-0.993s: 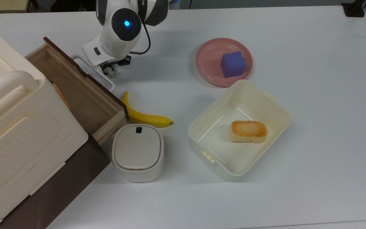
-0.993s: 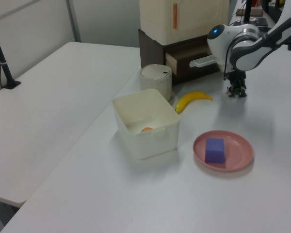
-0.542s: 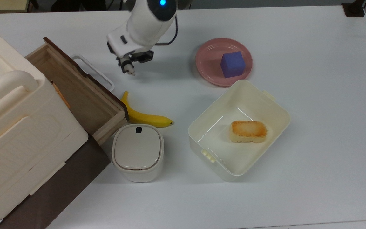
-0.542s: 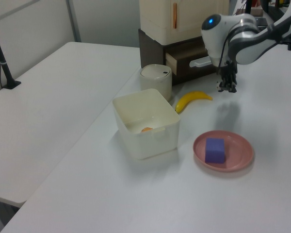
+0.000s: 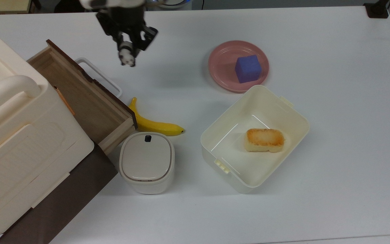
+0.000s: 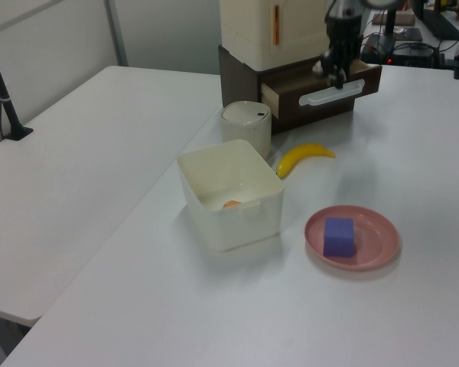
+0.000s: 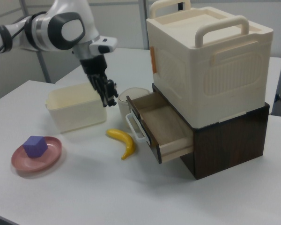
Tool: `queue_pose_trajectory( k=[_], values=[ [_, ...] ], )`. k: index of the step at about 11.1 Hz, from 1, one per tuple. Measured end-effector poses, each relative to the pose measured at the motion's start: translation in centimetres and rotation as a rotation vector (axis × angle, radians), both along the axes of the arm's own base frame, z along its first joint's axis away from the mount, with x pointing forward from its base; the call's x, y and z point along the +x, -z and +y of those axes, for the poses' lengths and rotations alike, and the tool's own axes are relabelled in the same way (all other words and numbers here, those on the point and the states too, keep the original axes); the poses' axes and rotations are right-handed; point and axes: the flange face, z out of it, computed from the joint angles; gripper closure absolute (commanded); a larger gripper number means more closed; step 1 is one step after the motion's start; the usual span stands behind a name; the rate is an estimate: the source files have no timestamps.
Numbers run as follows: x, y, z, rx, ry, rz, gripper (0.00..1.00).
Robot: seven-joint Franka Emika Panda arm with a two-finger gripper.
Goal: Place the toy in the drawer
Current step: 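Carry the panda toy over the open drawer and lower it inside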
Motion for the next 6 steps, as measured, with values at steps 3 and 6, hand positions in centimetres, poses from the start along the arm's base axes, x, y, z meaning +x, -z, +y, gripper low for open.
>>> queue_pose_trajectory(
  k=[3, 6],
  values=[
    [0.4, -3.5, -5.7, 0.074, 0.119, -0.123, 1.00],
    [1.2, -4.6, -8.8, 0.075, 0.186, -0.248, 1.00]
  ],
)
